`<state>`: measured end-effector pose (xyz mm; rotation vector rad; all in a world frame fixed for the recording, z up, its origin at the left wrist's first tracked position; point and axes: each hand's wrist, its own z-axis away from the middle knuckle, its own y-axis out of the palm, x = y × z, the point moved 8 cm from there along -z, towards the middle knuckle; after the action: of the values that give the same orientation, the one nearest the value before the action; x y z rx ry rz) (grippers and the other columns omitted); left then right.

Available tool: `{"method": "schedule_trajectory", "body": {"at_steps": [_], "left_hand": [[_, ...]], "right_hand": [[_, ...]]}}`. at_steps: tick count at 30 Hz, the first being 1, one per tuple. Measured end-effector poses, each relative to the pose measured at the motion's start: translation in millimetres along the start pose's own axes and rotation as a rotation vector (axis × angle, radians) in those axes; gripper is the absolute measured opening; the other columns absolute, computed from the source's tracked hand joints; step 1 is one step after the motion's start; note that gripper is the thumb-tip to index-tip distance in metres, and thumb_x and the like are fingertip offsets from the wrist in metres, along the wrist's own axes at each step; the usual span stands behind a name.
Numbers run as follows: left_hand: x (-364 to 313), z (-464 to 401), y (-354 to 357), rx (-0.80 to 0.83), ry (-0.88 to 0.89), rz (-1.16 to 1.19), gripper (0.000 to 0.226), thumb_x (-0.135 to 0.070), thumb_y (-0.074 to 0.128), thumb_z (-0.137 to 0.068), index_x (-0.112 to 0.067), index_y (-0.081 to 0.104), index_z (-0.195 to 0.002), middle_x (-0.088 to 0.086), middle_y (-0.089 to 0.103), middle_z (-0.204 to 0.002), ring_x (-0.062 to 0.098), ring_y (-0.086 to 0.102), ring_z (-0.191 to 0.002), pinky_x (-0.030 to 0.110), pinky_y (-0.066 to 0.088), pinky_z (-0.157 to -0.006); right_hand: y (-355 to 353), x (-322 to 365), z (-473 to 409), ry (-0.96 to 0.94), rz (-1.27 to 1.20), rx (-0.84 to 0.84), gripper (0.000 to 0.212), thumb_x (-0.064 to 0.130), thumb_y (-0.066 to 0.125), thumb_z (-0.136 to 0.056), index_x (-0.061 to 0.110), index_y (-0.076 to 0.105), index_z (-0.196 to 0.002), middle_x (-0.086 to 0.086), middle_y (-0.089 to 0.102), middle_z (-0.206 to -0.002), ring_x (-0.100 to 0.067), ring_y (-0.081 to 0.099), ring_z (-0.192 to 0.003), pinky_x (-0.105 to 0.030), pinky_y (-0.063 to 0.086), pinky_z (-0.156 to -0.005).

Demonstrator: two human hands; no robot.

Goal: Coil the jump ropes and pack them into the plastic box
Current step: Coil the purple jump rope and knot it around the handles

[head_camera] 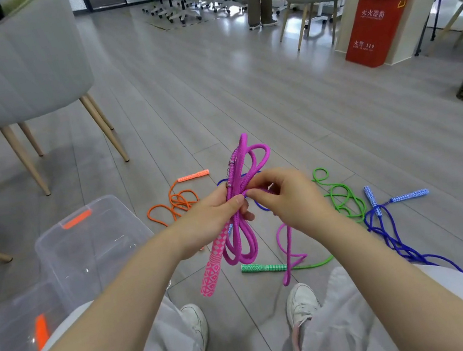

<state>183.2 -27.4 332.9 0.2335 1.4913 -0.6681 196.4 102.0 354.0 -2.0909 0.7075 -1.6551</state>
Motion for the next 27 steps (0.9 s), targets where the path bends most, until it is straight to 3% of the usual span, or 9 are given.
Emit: {"method": "schedule_trajectory", "body": {"at_steps": [2, 5, 7, 10, 13, 16, 19, 23, 27], "left_hand": [[2.5, -1.8, 0.9, 0.011, -0.004, -0.071, 0.015, -0.021, 0.043, -0.102, -0.021, 0.054, -0.093, -0.004, 0.058, -0.082, -0.001, 0.06, -0.071, 0.02, 0.048, -0.072], [11.0, -6.2, -4.4, -0.002, -0.023, -0.224, 0.018, -0.024, 0.043, -0.102, -0.032, 0.052, -0.089, -0.003, 0.058, -0.083, 0.011, 0.054, -0.078, 0.039, 0.048, -0.081], [15.7, -9.3, -13.6, -0.052, -0.051, -0.275, 0.016, -0.027, 0.043, -0.101, -0.033, 0.052, -0.089, -0.001, 0.058, -0.083, 0.014, 0.053, -0.076, 0.043, 0.05, -0.08], [14.4, -12.4, -34.8, -0.189, -0.046, -0.266, 0.011, -0.029, 0.043, -0.101, -0.028, 0.052, -0.096, 0.002, 0.056, -0.08, 0.017, 0.05, -0.071, 0.039, 0.047, -0.07], [8.9, -11.4, -65.0, -0.382, -0.023, -0.329, 0.02, -0.03, 0.04, -0.101, -0.015, 0.051, -0.111, 0.004, 0.053, -0.082, 0.021, 0.049, -0.076, 0.038, 0.044, -0.074], [4.6, -3.8, -97.5, -0.613, -0.009, -0.351, 0.022, -0.03, 0.039, -0.102, -0.011, 0.048, -0.107, 0.003, 0.048, -0.078, 0.022, 0.047, -0.072, 0.038, 0.04, -0.07], [12.5, 0.8, -115.5, -0.759, -0.051, -0.254, 0.017, -0.028, 0.039, -0.102, -0.012, 0.045, -0.102, 0.003, 0.046, -0.075, 0.02, 0.046, -0.064, 0.034, 0.04, -0.059], [27.6, -6.5, -101.2, -0.682, -0.102, -0.029, 0.013, -0.024, 0.043, -0.101, -0.014, 0.05, -0.1, 0.001, 0.043, -0.072, 0.016, 0.041, -0.061, 0.028, 0.035, -0.056], [29.2, -12.6, -74.0, -0.526, -0.143, 0.096, 0.016, -0.027, 0.048, -0.098, -0.013, 0.056, -0.098, 0.004, 0.05, -0.076, 0.018, 0.047, -0.065, 0.031, 0.041, -0.065]], "right_hand": [[3.6, -4.6, -0.6, 0.018, 0.013, 0.018, 0.006, 0.023, 0.071, -0.085, 0.021, 0.066, -0.083, 0.012, 0.059, -0.066, 0.0, 0.052, -0.057, -0.016, 0.041, -0.056], [6.4, -9.9, -0.7, 0.045, 0.071, 0.072, 0.016, 0.031, 0.074, -0.082, 0.02, 0.061, -0.081, 0.004, 0.061, -0.069, -0.006, 0.051, -0.059, -0.022, 0.043, -0.058], [3.3, -11.9, -1.0, 0.058, 0.098, 0.116, 0.017, 0.034, 0.072, -0.083, 0.021, 0.062, -0.081, 0.006, 0.056, -0.062, -0.006, 0.045, -0.054, -0.025, 0.039, -0.055], [-12.7, -18.2, -3.1, 0.099, 0.11, 0.125, 0.016, 0.036, 0.071, -0.084, 0.021, 0.065, -0.083, 0.008, 0.05, -0.057, -0.004, 0.04, -0.049, -0.023, 0.032, -0.052], [-36.8, -28.2, -6.5, 0.147, 0.062, 0.084, 0.013, 0.034, 0.07, -0.085, 0.021, 0.067, -0.083, 0.009, 0.053, -0.058, -0.005, 0.043, -0.053, -0.026, 0.036, -0.057], [-65.5, -37.3, -8.2, 0.182, 0.034, 0.007, 0.012, 0.03, 0.065, -0.088, 0.021, 0.067, -0.081, -0.001, 0.06, -0.065, -0.013, 0.05, -0.061, -0.031, 0.042, -0.064], [-80.9, -43.6, -7.9, 0.219, -0.094, -0.069, 0.015, 0.016, 0.058, -0.091, 0.022, 0.067, -0.08, 0.002, 0.059, -0.063, -0.017, 0.048, -0.062, -0.033, 0.039, -0.064], [-65.3, -36.3, -8.4, 0.209, -0.207, -0.098, 0.018, 0.01, 0.056, -0.091, 0.021, 0.067, -0.082, 0.004, 0.062, -0.063, -0.016, 0.047, -0.06, -0.036, 0.038, -0.063], [-42.3, -19.8, -7.8, 0.175, -0.274, -0.077, 0.017, 0.01, 0.057, -0.093, 0.022, 0.065, -0.084, 0.001, 0.064, -0.066, -0.003, 0.049, -0.051, -0.027, 0.038, -0.06]]}}
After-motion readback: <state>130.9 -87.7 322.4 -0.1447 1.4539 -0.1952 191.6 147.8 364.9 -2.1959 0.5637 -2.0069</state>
